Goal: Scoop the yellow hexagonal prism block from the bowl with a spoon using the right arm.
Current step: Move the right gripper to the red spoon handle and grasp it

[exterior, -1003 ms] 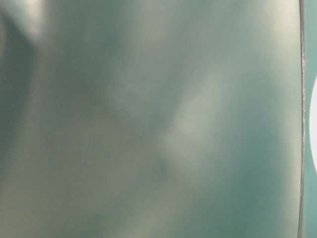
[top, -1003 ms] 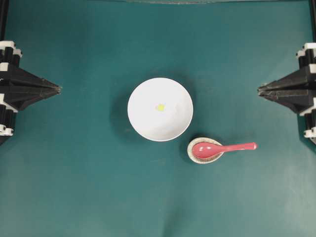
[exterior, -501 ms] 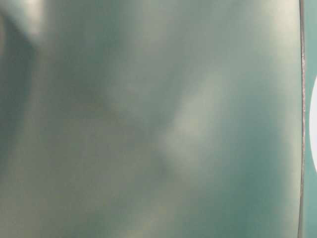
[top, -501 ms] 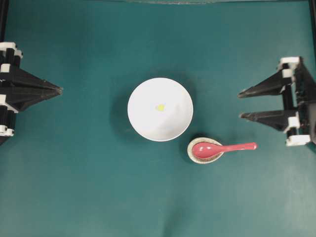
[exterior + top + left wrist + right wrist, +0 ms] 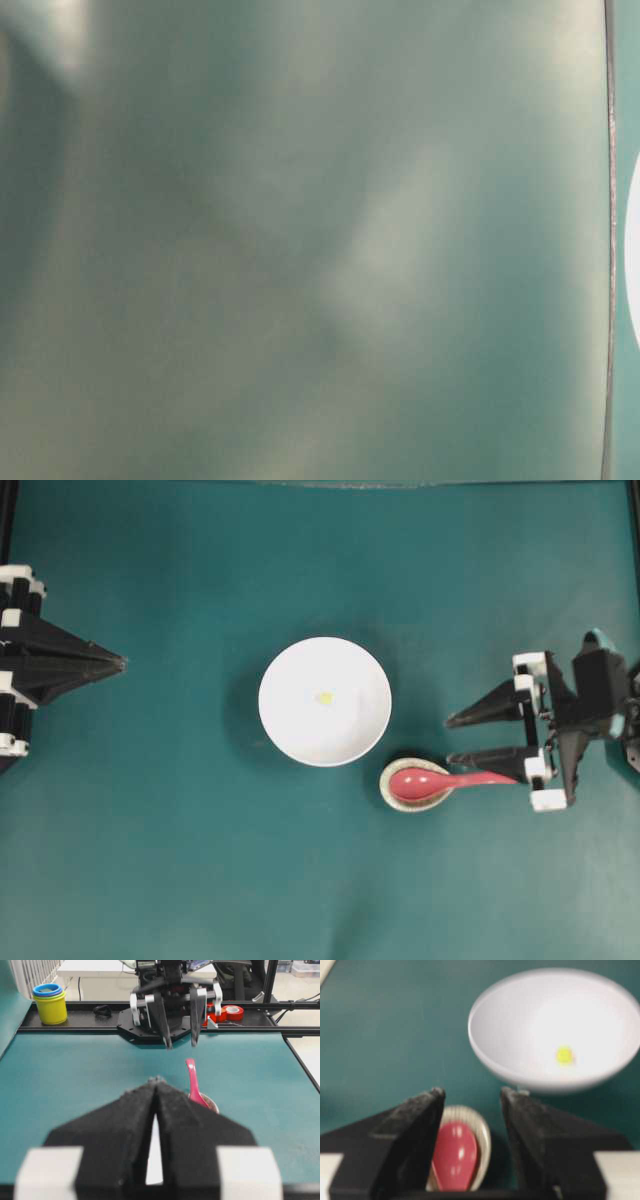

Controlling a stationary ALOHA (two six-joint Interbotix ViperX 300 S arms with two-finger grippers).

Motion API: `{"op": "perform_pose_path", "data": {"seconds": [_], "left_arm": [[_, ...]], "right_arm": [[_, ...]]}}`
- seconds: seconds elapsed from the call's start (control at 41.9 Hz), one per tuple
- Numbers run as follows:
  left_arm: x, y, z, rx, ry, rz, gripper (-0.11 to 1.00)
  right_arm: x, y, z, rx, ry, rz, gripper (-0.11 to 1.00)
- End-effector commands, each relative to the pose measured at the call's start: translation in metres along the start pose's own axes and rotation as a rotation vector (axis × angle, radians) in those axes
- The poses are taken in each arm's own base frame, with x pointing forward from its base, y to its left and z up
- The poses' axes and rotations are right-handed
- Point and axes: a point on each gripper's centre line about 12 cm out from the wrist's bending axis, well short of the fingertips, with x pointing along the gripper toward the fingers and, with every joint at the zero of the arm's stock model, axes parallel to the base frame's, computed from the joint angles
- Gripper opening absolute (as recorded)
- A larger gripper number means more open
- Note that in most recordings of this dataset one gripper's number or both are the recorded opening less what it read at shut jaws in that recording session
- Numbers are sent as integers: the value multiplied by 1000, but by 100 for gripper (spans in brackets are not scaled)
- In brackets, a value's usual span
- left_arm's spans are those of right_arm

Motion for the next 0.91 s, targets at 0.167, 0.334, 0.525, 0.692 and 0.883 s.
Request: {"op": "perform_pose_path", "data": {"seconds": [0.167,0.334,0.525,0.692,0.883], "left_arm": [[2,0,5,3,-8,0,0],[2,0,5,3,0,-2,0],[2,0,4,5,5,-2,0],[2,0,3,3,14,-2,0],[2,0,2,5,23,-2,0]], "right_arm": [[2,11,-28,26,26,-4,55],[1,16,-48,30,71,-18,55],[3,18,-64,17,122,-27,55],[5,17,-72,10,154,-41,55],[3,17,-77,2,172,-39,55]]}}
